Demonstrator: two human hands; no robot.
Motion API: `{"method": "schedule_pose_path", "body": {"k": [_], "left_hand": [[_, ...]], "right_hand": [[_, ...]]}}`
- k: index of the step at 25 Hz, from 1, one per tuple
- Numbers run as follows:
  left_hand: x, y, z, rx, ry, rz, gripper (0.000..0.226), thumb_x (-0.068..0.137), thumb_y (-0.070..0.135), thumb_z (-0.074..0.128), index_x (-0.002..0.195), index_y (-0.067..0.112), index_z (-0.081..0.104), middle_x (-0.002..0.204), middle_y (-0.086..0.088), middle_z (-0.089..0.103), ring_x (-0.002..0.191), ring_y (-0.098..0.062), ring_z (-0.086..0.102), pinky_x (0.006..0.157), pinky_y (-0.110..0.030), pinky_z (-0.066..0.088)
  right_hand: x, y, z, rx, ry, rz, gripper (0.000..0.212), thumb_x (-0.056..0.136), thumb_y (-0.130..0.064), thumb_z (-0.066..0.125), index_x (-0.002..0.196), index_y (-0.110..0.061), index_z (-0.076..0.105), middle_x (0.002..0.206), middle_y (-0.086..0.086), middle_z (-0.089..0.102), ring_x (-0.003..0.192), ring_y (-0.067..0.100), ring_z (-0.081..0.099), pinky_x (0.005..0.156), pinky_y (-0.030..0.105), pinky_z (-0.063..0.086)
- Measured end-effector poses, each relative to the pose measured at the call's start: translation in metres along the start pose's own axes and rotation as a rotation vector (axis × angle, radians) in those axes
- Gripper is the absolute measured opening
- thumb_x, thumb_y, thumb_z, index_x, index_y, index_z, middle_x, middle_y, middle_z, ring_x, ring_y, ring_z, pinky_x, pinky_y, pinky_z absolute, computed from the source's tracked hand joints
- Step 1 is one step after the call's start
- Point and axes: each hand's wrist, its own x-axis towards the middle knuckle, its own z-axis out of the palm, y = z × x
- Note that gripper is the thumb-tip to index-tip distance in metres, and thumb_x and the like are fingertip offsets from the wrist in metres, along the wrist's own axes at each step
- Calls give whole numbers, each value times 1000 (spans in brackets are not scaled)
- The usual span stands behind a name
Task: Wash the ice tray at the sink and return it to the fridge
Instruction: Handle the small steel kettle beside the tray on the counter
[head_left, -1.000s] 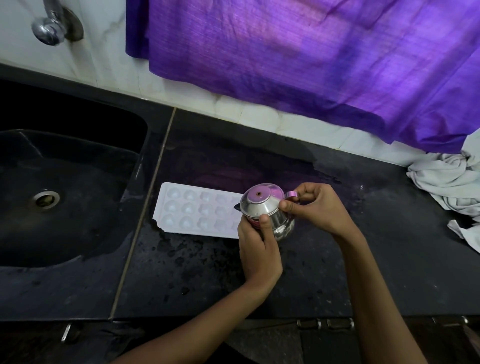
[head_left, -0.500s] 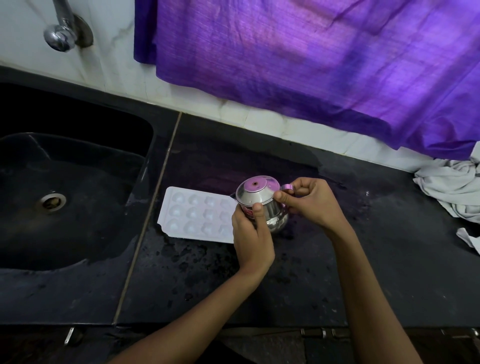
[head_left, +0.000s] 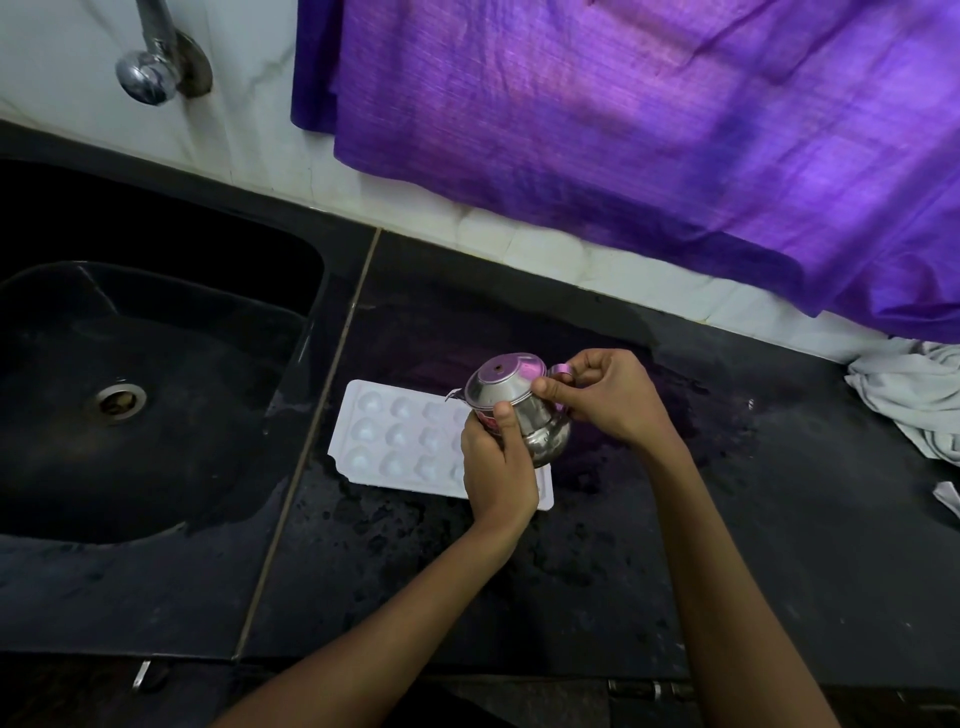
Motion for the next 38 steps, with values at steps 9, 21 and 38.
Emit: {"method": "schedule_pose_path", "body": {"k": [9, 21, 38], "left_hand": [[1, 4, -1, -1, 1, -27, 43, 95, 53, 29, 108, 19, 51, 113, -3, 62, 102, -18, 60, 93, -42, 48], [0, 12, -1, -7, -8, -21, 37, 96, 49, 30, 105, 18, 49, 112, -2, 62, 97, -15, 59, 86, -33, 47], [-9, 18, -1, -2, 55, 177, 49, 94, 47, 36, 125, 11, 49, 116, 0, 56, 104, -13, 57, 79, -17, 42]], "right_hand": [[2, -3, 1, -33, -11, 10, 65, 37, -74, 69, 71, -18, 66, 67, 2, 72, 70, 19, 71, 75, 50, 56], [5, -1, -2, 5, -25, 5, 68, 36, -75, 70, 70, -17, 65, 67, 5, 72, 70, 22, 71, 76, 52, 56], [-8, -4, -6, 244, 19, -39, 21, 70, -17, 77, 71, -5, 60, 56, -3, 68, 54, 4, 64, 55, 17, 54]]}}
